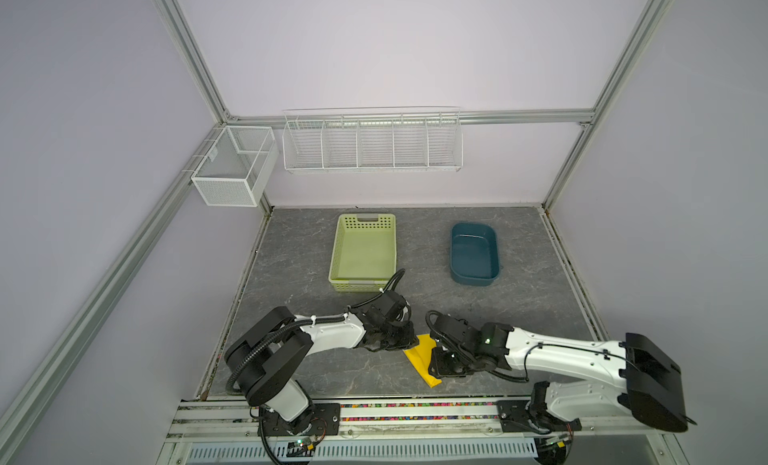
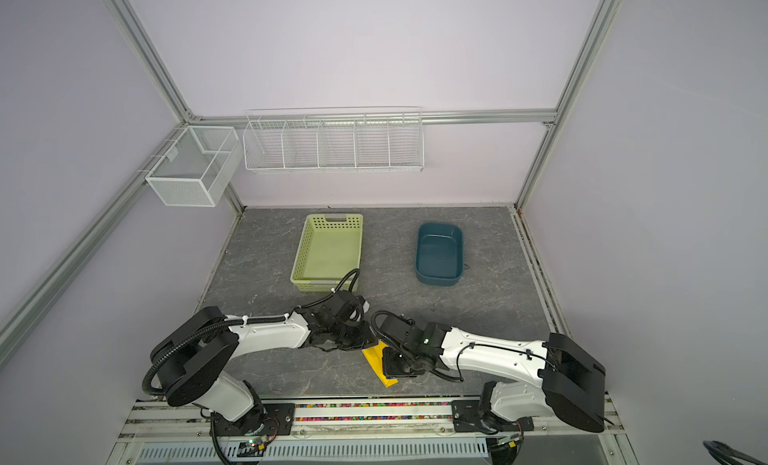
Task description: Place the utensils on the paper napkin and roll it up
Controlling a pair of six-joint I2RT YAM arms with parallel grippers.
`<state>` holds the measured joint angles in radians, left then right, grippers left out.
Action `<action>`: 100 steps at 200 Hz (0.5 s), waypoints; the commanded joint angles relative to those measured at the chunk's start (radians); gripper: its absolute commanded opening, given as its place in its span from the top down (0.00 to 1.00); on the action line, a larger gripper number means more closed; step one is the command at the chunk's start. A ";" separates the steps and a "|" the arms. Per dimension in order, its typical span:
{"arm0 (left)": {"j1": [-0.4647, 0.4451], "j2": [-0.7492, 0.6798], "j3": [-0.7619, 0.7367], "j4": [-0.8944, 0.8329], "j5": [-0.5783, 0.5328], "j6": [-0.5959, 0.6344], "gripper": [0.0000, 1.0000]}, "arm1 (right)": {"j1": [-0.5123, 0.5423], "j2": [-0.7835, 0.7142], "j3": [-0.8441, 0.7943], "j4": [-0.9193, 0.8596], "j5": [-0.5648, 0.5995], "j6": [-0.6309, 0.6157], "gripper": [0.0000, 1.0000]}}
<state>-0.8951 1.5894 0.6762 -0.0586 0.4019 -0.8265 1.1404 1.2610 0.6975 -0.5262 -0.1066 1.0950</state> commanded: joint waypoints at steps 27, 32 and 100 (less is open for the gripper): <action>-0.001 0.014 -0.051 -0.008 -0.038 -0.008 0.85 | 0.004 -0.077 -0.140 0.149 -0.031 0.247 0.48; -0.001 0.012 -0.054 -0.007 -0.039 -0.008 0.85 | 0.005 -0.074 -0.149 0.167 -0.034 0.254 0.48; 0.000 0.009 -0.071 0.016 -0.037 -0.020 0.85 | 0.007 -0.007 -0.185 0.277 -0.069 0.281 0.51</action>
<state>-0.8951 1.5822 0.6388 0.0093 0.4019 -0.8360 1.1408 1.2312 0.5404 -0.3122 -0.1474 1.2907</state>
